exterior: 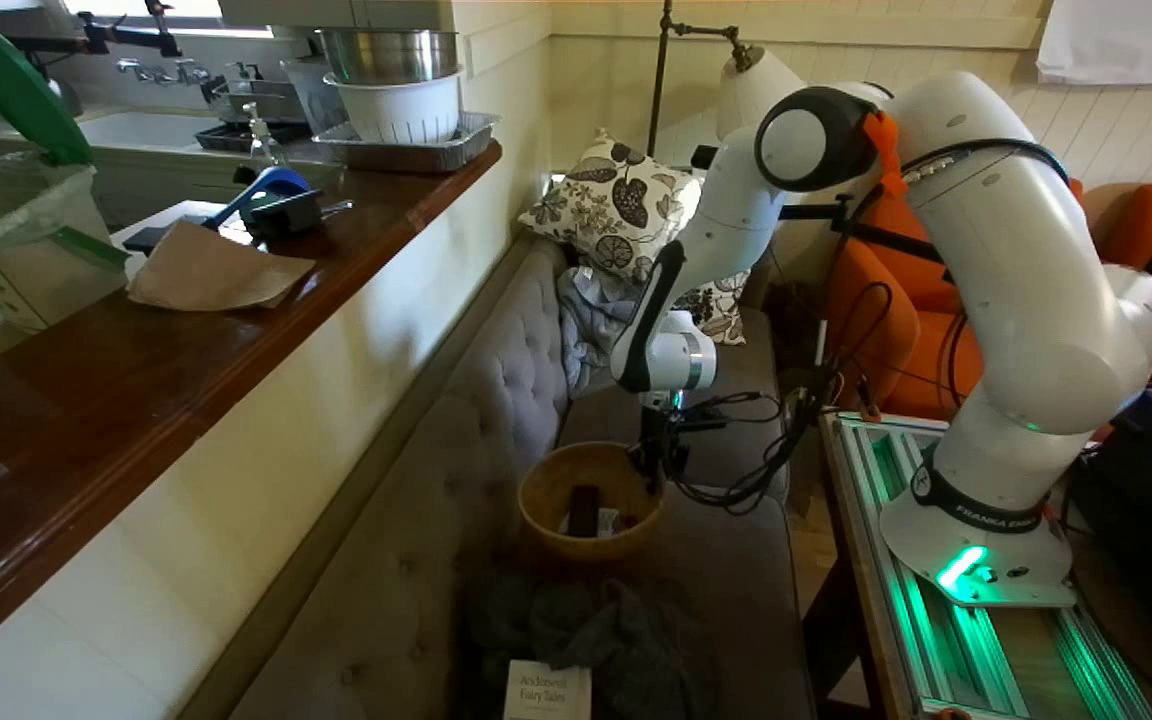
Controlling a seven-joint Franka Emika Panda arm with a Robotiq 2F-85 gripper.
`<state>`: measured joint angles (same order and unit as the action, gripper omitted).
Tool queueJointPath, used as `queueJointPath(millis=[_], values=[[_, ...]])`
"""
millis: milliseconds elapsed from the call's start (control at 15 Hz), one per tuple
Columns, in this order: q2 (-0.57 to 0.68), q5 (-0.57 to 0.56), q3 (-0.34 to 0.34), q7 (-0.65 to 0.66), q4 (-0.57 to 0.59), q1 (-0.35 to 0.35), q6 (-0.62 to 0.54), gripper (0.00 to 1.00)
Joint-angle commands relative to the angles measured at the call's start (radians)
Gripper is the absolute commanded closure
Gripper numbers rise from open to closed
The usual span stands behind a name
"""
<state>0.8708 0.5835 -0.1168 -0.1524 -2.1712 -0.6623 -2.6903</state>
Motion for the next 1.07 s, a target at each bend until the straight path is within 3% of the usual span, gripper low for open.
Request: queueJointPath(millis=[0,200,400,467,533,600,733,800,1000], values=[[-0.119,0.072,-0.073,-0.114,-0.103,-0.125,0.013,0.95],[-0.172,0.141,-0.112,-0.161,-0.156,-0.199,-0.027,0.95],[-0.221,0.287,-0.183,-0.217,-0.199,-0.28,-0.103,0.95],[-0.235,0.315,-0.183,-0.216,-0.21,-0.27,-0.122,0.95],[-0.148,0.259,-0.119,-0.186,-0.139,-0.211,-0.096,0.95],[-0.157,0.27,-0.119,-0.19,-0.144,-0.214,-0.103,0.82],[-0.143,0.267,-0.102,-0.187,-0.142,-0.2,-0.104,0.82],[-0.12,0.277,-0.11,-0.184,-0.128,-0.195,-0.11,0.95],[-0.085,0.419,-0.192,-0.196,-0.061,-0.267,-0.136,0.95]])
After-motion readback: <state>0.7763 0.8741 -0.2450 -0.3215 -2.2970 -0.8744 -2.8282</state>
